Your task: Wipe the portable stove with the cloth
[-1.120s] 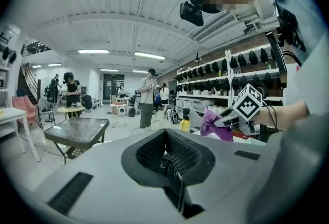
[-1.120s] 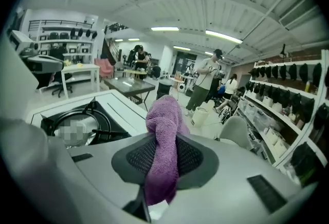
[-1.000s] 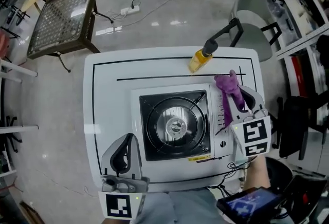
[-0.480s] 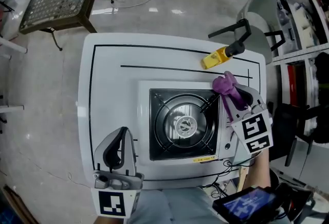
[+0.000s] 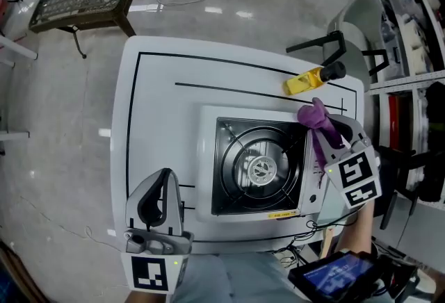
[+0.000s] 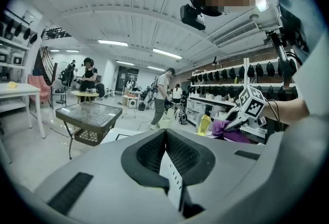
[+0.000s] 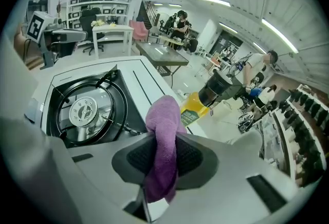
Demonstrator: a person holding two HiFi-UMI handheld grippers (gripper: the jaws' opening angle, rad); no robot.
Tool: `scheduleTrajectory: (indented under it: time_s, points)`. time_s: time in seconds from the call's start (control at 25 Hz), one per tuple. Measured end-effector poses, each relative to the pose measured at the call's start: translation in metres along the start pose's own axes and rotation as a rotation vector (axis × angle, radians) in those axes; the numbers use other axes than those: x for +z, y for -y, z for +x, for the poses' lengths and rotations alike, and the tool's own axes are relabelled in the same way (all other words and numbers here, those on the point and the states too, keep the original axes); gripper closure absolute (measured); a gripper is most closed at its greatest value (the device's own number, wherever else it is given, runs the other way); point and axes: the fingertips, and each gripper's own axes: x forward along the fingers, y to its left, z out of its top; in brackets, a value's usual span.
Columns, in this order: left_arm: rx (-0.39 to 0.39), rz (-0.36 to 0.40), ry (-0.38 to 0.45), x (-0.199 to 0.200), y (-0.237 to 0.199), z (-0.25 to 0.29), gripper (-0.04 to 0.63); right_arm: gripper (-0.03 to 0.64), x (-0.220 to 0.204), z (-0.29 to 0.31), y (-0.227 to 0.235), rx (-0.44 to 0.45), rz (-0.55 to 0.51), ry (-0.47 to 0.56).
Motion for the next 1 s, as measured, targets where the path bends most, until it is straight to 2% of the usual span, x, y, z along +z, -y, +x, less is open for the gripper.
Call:
scheduleTrajectory:
  time_s: [0.4, 0.56, 0.64, 0.76, 1.0]
  points:
    - [0.013, -0.021, -0.003, -0.003, -0.014, -0.007, 0.577, 0.512, 0.017, 0.008, -0.016, 0.110, -0.106, -0.075]
    - [0.005, -0.015, 0.067, 0.015, -0.018, -0.006, 0.577, 0.512, 0.025, 0.014, -0.020, 0.131, -0.132, -0.102]
    - [0.011, -0.015, 0.078, 0.017, -0.023, -0.007, 0.576, 0.512, 0.031, 0.014, -0.019, 0.121, -0.123, -0.091]
    - [0.030, -0.026, 0.051, 0.010, -0.031, -0.011, 0.577, 0.512, 0.042, 0.014, -0.020, 0.102, -0.103, -0.058]
    - [0.029, -0.035, 0.079, 0.017, -0.040, -0.012, 0.577, 0.512, 0.065, 0.017, -0.032, 0.129, -0.125, -0.026]
